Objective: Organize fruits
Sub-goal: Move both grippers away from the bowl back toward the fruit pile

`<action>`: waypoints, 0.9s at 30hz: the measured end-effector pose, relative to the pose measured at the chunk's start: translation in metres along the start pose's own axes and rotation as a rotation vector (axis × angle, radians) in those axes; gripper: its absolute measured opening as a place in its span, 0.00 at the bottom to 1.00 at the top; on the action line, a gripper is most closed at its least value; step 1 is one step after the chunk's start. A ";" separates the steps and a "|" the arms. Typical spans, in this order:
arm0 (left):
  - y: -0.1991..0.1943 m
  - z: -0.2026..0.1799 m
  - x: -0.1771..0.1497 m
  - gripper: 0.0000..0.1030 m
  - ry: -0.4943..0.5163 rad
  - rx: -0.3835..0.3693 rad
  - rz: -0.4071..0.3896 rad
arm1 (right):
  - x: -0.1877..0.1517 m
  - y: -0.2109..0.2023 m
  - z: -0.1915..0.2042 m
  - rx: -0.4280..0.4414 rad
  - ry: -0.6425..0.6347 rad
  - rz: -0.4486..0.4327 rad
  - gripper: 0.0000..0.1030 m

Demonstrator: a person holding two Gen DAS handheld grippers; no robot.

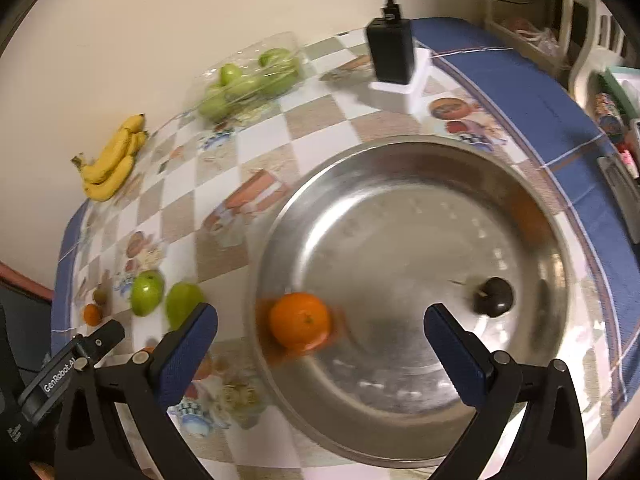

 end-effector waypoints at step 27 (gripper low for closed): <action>0.024 0.071 -0.018 0.99 -0.221 -0.030 0.114 | -0.072 0.049 0.116 0.078 -0.322 0.233 0.69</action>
Point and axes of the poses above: each gripper's, at about its wrist camera, not at the fingertips, and y roughly the way its jaws point, z to its left, x to its top, the point moved 6 cm from there along y, roughly the way its jaws point, and after that the axes turned 3 degrees about -x, right-handed, at the moved point
